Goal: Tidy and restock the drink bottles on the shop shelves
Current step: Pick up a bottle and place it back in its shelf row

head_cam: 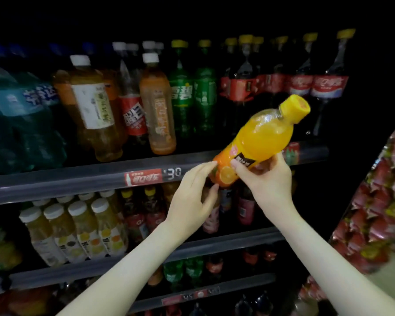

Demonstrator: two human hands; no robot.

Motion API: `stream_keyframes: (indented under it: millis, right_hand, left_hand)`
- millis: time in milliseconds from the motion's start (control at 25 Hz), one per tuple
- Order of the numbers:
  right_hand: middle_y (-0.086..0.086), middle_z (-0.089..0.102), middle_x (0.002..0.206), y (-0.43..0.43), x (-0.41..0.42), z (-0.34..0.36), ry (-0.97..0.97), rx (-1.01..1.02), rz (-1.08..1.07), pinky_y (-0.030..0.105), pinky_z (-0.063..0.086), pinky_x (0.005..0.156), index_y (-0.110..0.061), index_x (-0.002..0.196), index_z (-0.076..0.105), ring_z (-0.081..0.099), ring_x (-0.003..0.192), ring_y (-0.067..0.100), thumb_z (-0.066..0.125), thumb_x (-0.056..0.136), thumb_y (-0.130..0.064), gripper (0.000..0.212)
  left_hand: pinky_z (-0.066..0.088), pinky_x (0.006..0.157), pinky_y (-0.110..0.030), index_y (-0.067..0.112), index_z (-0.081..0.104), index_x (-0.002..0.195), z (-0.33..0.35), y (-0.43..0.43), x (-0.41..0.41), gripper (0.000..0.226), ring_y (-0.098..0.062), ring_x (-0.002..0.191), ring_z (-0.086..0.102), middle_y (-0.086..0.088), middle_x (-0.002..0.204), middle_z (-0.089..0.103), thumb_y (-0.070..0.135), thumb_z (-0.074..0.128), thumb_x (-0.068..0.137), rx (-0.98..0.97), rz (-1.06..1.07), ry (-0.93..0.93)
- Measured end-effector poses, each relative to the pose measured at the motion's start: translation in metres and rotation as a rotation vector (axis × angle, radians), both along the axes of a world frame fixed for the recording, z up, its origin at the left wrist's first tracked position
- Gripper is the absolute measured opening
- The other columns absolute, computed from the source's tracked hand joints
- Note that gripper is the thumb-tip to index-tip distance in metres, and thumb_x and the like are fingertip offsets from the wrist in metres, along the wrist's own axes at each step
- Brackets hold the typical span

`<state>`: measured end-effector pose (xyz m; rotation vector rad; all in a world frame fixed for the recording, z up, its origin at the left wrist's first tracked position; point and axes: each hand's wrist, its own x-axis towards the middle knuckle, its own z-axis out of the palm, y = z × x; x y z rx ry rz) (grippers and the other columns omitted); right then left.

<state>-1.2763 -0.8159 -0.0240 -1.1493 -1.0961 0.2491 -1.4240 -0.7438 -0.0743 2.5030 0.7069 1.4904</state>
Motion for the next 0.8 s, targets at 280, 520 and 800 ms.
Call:
stream_keyframes:
  millis: [280, 520, 800]
  right_hand:
    - [-0.012, 0.062, 0.100, -0.037, 0.070, -0.128, 0.020, -0.317, -0.105, 0.002, 0.041, 0.076, -0.030, 0.104, 0.051, 0.059, 0.091, -0.009, 0.084, 0.069, -0.014, 0.051]
    - [0.001, 0.058, 0.109, -0.001, 0.128, -0.193, 0.164, -0.405, -0.250, 0.023, 0.041, 0.083, -0.017, 0.120, 0.047, 0.058, 0.104, 0.020, 0.082, 0.073, -0.016, 0.059]
    - [-0.001, 0.053, 0.116, 0.055, 0.144, -0.221, 0.040, -0.421, -0.224, 0.020, 0.036, 0.085, -0.008, 0.132, 0.043, 0.051, 0.108, 0.013, 0.078, 0.078, -0.020, 0.065]
  left_hand:
    - [0.049, 0.084, -0.024, 0.015, 0.052, 0.131, -0.090, -0.031, 0.058, 0.038, -0.015, 0.117, 0.052, -0.001, 0.127, 0.055, 0.020, 0.053, 0.093, -0.122, -0.019, 0.383]
    - [0.047, 0.077, -0.027, 0.030, 0.014, 0.150, -0.122, -0.010, 0.116, 0.062, -0.022, 0.116, 0.048, -0.004, 0.135, 0.041, 0.023, 0.046, 0.098, -0.364, 0.210, 0.355]
    - [0.053, 0.079, -0.042, 0.038, -0.014, 0.144, -0.171, 0.020, 0.166, 0.084, -0.037, 0.113, 0.048, -0.021, 0.138, 0.033, 0.016, 0.050, 0.094, -0.377, 0.330, 0.281]
